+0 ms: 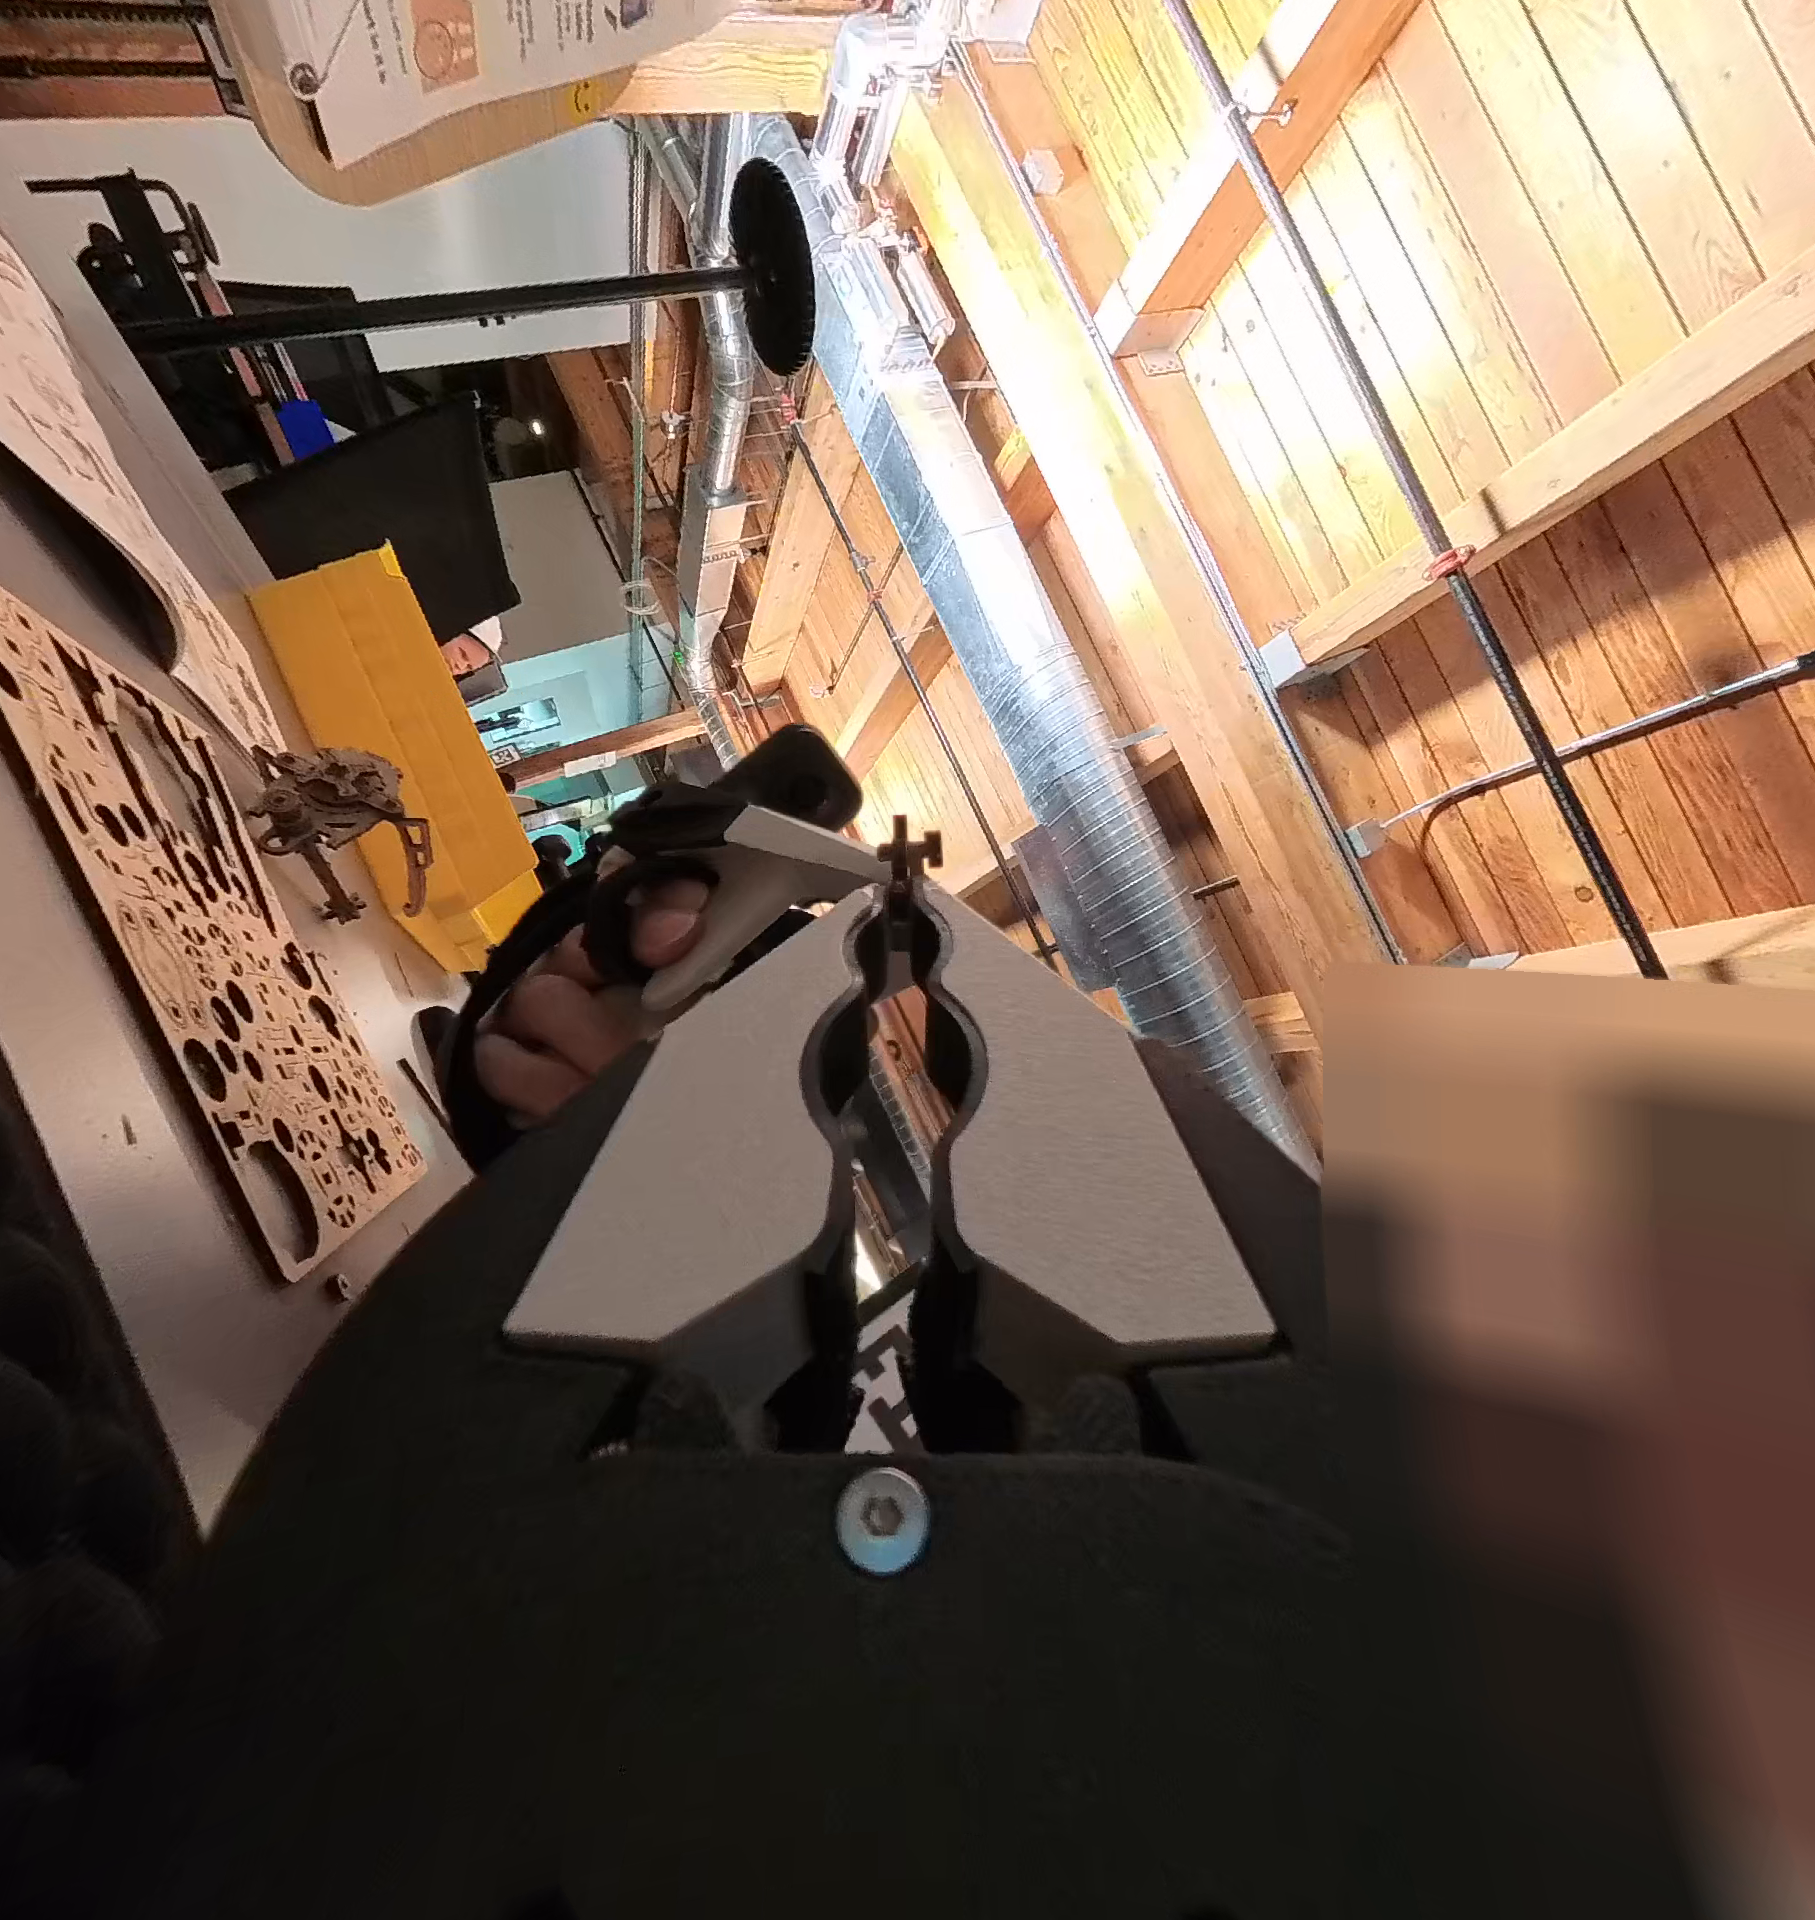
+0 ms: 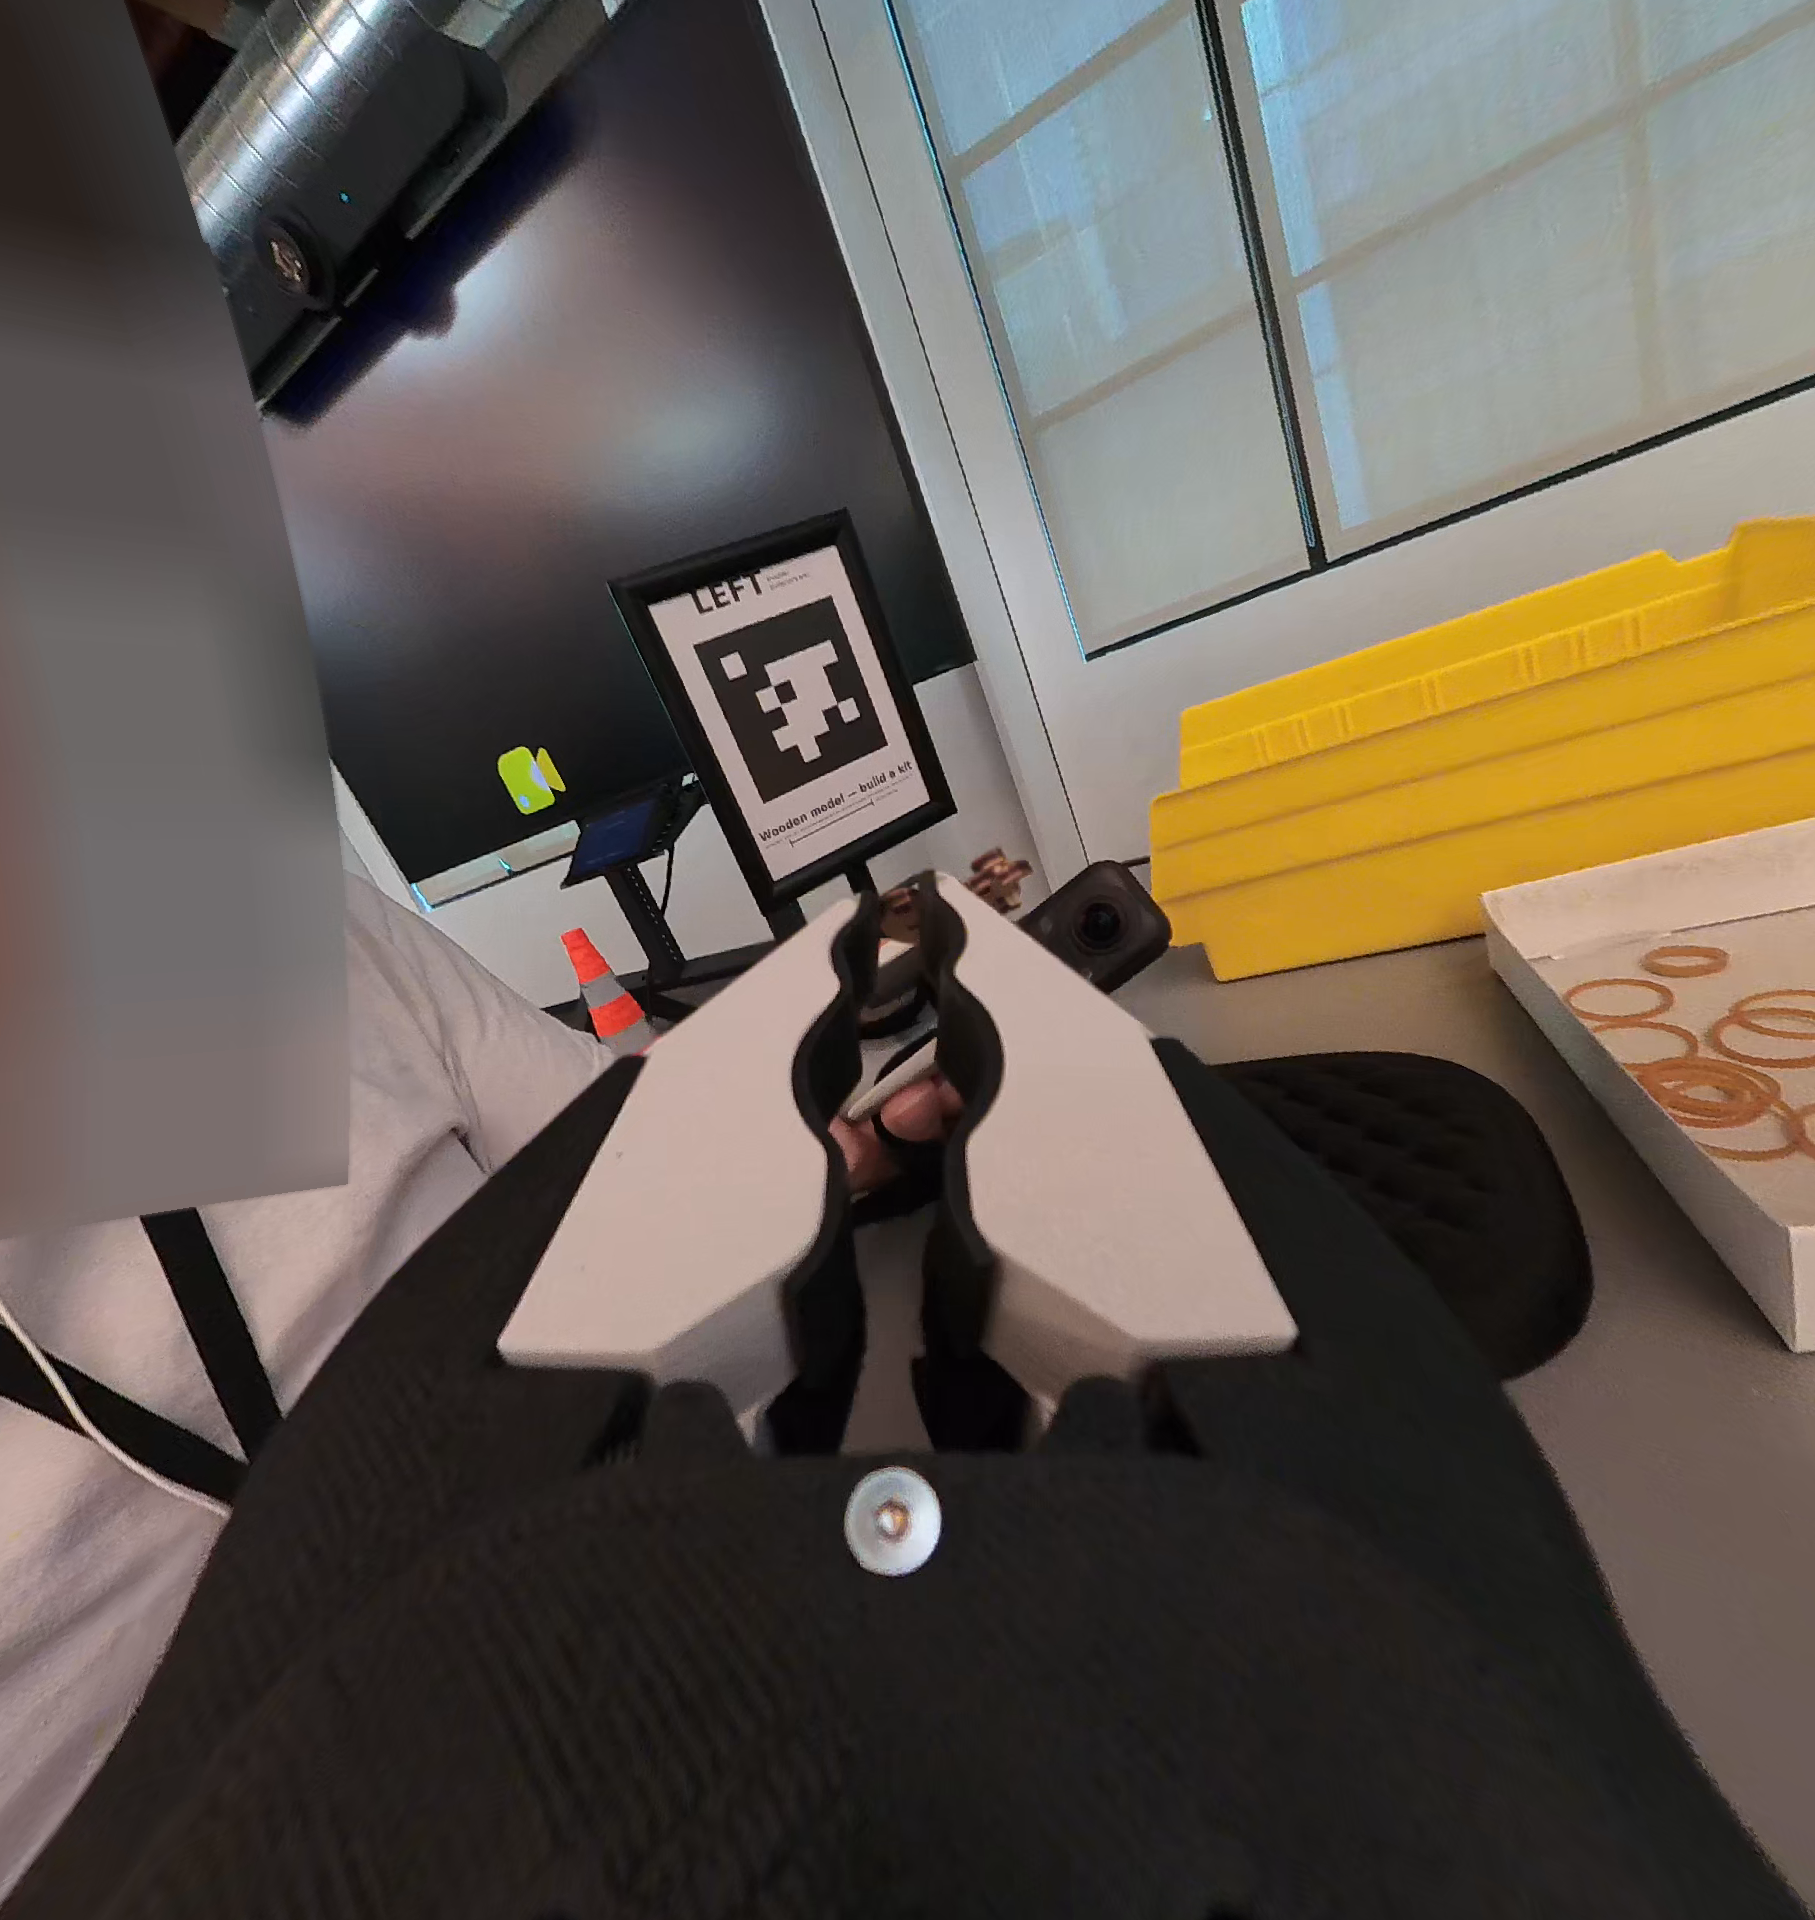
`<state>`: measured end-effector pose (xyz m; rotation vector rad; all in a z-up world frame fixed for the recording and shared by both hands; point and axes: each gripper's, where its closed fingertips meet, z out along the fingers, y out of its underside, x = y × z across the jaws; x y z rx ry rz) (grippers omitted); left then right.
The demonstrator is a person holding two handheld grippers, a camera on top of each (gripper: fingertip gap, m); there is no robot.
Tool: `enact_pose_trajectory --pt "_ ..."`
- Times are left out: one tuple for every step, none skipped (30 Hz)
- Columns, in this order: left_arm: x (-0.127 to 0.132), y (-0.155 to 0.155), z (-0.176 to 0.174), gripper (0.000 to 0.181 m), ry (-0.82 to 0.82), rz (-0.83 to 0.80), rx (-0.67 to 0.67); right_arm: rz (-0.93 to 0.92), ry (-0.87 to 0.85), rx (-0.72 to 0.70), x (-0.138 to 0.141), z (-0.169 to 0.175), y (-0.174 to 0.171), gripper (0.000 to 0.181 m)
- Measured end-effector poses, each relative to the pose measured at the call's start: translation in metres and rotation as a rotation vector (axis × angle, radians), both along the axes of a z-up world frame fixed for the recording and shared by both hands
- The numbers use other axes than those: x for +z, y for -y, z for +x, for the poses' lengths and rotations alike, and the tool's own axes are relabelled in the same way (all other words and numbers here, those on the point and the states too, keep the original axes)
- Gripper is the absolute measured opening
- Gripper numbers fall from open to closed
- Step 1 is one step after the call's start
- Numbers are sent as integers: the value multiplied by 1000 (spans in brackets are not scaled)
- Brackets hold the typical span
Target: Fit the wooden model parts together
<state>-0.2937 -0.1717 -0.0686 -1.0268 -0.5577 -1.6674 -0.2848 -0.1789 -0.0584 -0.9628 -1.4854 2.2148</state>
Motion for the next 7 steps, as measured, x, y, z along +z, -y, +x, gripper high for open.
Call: enact_pose_trajectory --pt "0 0 0 0 -2 1 -3 15 0 -2 -1 0 0 5" --pt "0 0 1 0 -1 4 -7 24 -3 -4 -1 1 1 5" --pt "0 0 2 0 -3 5 -15 26 -5 -4 0 1 1 5" --pt "0 0 2 1 -6 4 -23 27 -1 -5 0 1 0 6" --pt "-1 0 3 1 -15 0 -31 23 8 -3 0 1 0 6" --pt "-3 -1 4 1 -35 -8 -39 14 21 0 -1 1 -1 5" --pt "-6 -1 4 1 -61 -20 -47 10 38 0 -3 1 -2 5"
